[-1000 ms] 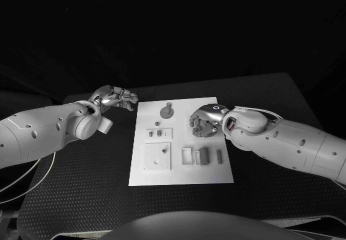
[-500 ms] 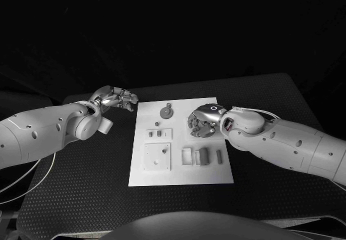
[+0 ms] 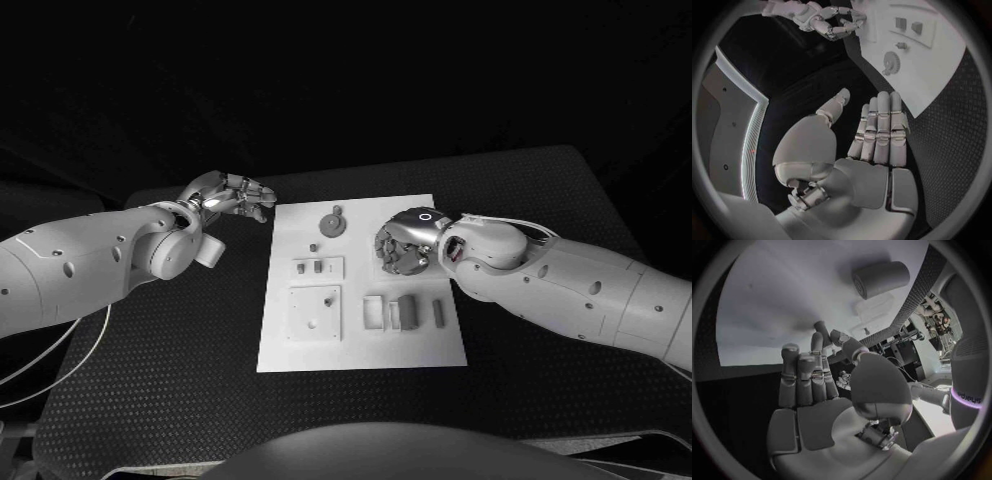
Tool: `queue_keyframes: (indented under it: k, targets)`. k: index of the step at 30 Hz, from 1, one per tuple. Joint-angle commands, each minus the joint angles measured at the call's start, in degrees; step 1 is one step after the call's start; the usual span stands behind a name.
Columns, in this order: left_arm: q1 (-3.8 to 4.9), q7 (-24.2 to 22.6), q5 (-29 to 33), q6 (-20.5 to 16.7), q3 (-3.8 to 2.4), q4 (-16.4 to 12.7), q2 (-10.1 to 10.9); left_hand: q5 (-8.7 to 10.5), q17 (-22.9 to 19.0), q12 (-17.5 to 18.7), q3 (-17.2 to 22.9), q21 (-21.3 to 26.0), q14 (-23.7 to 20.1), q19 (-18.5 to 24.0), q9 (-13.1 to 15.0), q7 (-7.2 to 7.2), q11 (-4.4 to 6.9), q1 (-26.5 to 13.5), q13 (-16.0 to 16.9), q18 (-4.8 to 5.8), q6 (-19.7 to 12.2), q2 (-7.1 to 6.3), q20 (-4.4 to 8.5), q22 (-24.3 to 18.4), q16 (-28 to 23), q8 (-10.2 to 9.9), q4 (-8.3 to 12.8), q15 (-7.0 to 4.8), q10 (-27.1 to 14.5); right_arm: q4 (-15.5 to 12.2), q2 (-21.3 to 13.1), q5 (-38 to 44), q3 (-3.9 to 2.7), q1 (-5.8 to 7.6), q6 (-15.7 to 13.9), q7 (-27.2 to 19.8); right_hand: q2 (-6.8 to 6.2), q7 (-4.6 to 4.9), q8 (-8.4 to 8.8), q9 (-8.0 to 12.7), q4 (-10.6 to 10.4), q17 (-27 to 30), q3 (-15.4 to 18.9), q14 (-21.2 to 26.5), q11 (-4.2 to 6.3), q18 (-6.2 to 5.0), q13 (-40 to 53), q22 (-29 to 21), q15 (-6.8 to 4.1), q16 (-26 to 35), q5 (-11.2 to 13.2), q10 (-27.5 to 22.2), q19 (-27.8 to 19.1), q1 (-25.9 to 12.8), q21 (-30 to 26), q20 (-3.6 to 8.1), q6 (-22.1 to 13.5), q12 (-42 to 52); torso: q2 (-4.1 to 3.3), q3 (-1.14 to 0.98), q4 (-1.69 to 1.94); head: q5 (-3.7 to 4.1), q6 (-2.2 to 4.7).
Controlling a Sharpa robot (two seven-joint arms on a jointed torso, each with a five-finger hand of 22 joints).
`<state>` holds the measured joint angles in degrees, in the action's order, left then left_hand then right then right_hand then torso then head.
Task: Assemble the parts on the task board
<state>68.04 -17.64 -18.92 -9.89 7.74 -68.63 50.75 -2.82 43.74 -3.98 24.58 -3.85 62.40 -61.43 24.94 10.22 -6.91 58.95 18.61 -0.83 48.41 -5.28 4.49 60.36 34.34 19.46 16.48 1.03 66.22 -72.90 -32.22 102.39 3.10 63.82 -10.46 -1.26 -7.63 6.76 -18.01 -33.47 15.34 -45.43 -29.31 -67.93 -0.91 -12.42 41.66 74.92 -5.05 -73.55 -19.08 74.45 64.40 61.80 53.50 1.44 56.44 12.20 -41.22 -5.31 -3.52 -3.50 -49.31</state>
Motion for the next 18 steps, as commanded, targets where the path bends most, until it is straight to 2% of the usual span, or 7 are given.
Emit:
queue_keyframes:
  k: [1, 12, 18]
  targets:
    - [0.07, -0.3, 0.3, 0.8, -0.05, 0.0, -0.1, -0.12, 0.1, 0.0, -0.4, -0.1, -0.4, 0.4, -0.1, 0.15, -0.03, -0.5, -0.1, 0.24, -0.4, 0.26, 0.06, -0.1, -0.3, 0.1, 0.0, 0.06, -0.5, 0.0, 0.1, 0.9, 0.03, -0.02, -0.9, 0.0, 0.14, -0.09, 0.06, -0.1, 0.5, 0.1, 0.0, -0.1, 0.17, -2.58, 0.2, 1.0, -0.40, 0.3, -0.1, 0.1, 0.1, -0.1, 0.3, 0.20, 0.5, 0.1, 0.01, -0.03, 0.00, 0.05, -0.02]
    - [0.07, -0.2, 0.3, 0.9, -0.04, 0.1, -0.1, -0.12, 0.1, 0.0, -0.5, -0.1, -0.4, 0.4, -0.1, 0.17, -0.04, -0.6, -0.1, 0.24, -0.4, 0.22, 0.05, -0.1, -0.3, 0.1, 0.0, 0.07, -0.6, 0.0, 0.1, 0.9, 0.10, -0.03, -1.1, 0.1, 0.84, -0.12, 0.11, -0.2, 1.1, 0.0, 0.1, -0.2, 0.18, -2.58, 0.5, 1.0, -0.41, 0.3, -0.1, 0.1, 0.1, -0.5, 0.3, 0.15, 0.6, 0.1, 0.00, 0.00, 0.00, 0.08, -0.03]
    - [0.07, -0.2, 0.3, 0.9, -0.04, 0.1, -0.1, -0.12, 0.1, 0.0, -0.5, -0.1, -0.4, 0.4, -0.1, 0.18, -0.04, -0.6, -0.1, 0.24, -0.5, 0.21, 0.04, -0.2, -0.3, 0.1, 0.0, 0.07, -0.6, 0.2, 0.2, 0.9, 0.13, -0.03, -1.2, 0.2, 1.41, -0.26, 0.02, -0.5, 1.1, -0.1, 0.6, -0.2, 0.34, -2.58, 1.3, 1.0, -0.54, 0.2, -0.1, 0.4, 0.2, -2.0, 0.4, 0.10, 0.9, 0.4, 0.01, 0.01, 0.01, 0.07, -0.08]
